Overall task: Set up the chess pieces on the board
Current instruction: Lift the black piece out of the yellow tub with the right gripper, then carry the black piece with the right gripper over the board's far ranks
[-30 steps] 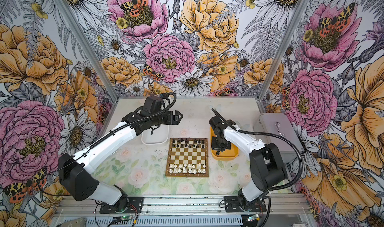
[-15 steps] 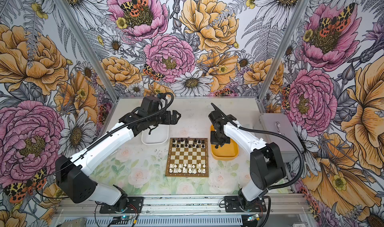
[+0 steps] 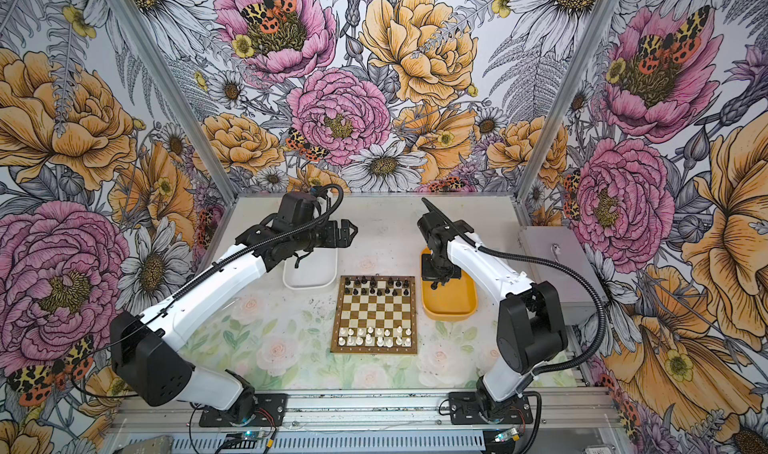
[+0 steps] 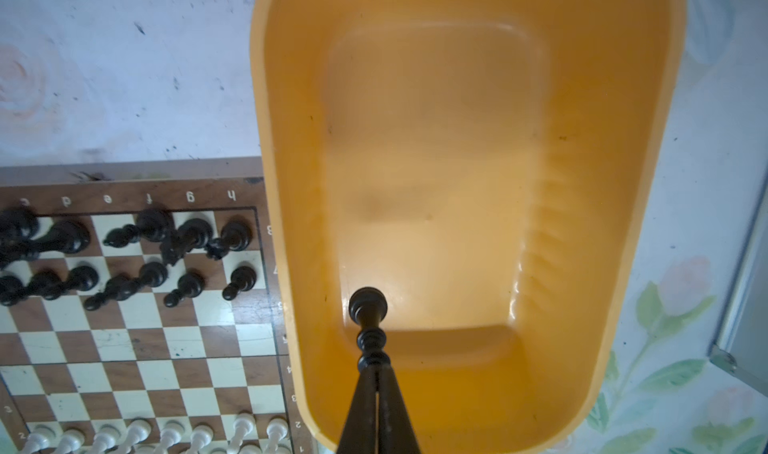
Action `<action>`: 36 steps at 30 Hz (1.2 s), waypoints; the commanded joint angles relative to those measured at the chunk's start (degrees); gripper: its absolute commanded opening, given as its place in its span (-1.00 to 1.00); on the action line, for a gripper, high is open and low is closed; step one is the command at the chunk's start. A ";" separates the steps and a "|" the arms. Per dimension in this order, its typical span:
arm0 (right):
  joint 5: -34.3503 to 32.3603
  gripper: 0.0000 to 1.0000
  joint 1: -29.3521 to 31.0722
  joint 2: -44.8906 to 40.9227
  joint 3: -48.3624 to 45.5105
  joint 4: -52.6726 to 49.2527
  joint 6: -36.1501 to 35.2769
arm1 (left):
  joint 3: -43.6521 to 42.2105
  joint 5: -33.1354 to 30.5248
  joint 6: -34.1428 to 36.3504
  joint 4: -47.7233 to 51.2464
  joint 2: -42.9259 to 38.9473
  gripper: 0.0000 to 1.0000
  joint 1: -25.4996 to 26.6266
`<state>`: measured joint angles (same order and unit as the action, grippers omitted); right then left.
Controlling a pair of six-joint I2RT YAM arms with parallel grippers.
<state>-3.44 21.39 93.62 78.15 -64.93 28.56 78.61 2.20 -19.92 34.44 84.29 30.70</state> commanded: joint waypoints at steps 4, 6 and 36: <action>-1.23 -0.99 -0.29 1.80 7.83 -3.64 -1.95 | -1.41 -1.52 0.92 -0.77 -3.11 0.98 -1.72; -1.06 -0.99 -0.29 2.43 10.46 -4.73 -2.42 | -1.88 -1.67 0.85 -0.77 -3.72 0.98 -2.12; 1.33 -1.00 12.65 19.92 36.36 -12.82 -4.21 | -15.05 -3.78 -0.79 0.89 -20.37 0.98 -10.55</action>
<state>-2.57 33.01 112.12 113.21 -77.17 24.32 64.77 -0.60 -20.16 34.74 65.69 21.06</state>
